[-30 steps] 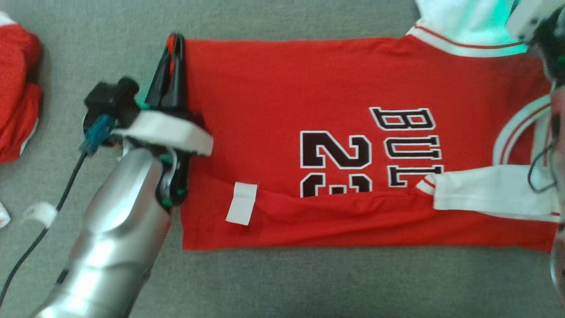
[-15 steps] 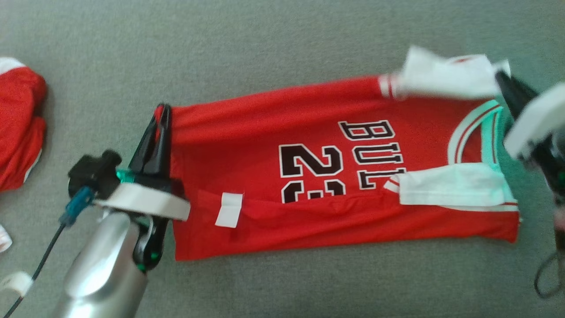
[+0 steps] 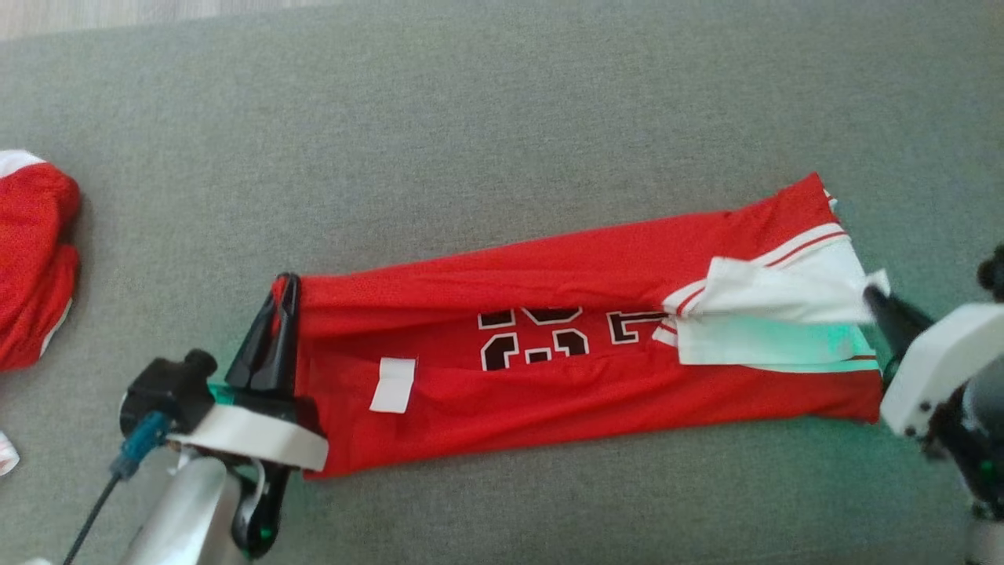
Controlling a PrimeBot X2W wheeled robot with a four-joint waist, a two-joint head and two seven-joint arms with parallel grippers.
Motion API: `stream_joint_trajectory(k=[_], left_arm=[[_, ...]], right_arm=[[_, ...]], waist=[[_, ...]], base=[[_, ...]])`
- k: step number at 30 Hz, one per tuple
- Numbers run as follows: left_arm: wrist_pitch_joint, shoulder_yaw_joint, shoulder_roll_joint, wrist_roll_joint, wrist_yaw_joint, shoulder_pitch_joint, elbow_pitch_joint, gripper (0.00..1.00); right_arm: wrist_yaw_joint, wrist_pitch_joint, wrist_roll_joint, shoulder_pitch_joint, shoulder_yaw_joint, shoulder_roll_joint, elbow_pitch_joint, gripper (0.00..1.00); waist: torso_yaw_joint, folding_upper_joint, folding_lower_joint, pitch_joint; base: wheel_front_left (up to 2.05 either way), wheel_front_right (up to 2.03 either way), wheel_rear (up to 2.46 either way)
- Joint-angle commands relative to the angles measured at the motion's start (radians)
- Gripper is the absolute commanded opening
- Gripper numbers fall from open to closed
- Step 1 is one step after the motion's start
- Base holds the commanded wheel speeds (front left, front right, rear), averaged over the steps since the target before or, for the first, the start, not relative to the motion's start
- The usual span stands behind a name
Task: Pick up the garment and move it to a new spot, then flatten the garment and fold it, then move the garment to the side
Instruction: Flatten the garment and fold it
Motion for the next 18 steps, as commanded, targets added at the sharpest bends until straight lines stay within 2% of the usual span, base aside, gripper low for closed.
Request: stream_joint_trajectory(k=[1, 2, 3, 8, 13, 18], left_arm=[[-0.009, 0.045, 0.015, 0.012, -0.003, -0.003, -0.016, 0.21], [-0.009, 0.049, 0.013, 0.015, -0.004, 0.003, -0.01, 0.53], [-0.009, 0.053, 0.01, 0.019, -0.004, 0.008, -0.005, 1.0], [-0.009, 0.099, -0.022, 0.035, 0.002, 0.027, 0.001, 1.0], [-0.009, 0.151, -0.052, 0.04, 0.021, 0.042, -0.006, 1.0], [-0.009, 0.201, -0.062, 0.073, 0.037, 0.044, -0.043, 1.0]], right_arm=[[0.007, 0.02, -0.006, 0.012, 0.014, -0.001, -0.056, 0.49], [0.007, 0.035, -0.011, 0.029, 0.016, 0.005, -0.067, 0.64], [0.007, 0.047, -0.017, 0.044, 0.014, 0.011, -0.079, 1.0], [0.007, 0.05, -0.054, 0.084, 0.006, 0.032, -0.131, 1.0], [0.007, -0.037, -0.071, 0.076, -0.016, 0.061, -0.145, 1.0], [0.007, -0.163, -0.116, 0.031, -0.036, 0.083, -0.051, 1.0]], waist=[[0.0, 0.0, 0.0001, -0.007], [0.0, 0.0, 0.0001, -0.011], [0.0, 0.0, 0.0001, -0.015], [0.007, 0.0, 0.0001, -0.042], [0.011, 0.0, 0.0001, -0.069], [0.015, 0.0, 0.0001, -0.09]], base=[[0.0, 0.0, 0.0], [0.0, 0.0, 0.0], [0.0, 0.0, 0.0], [0.0, 0.0, 0.0], [0.0, 0.0, 0.0], [0.0, 0.0, 0.0]])
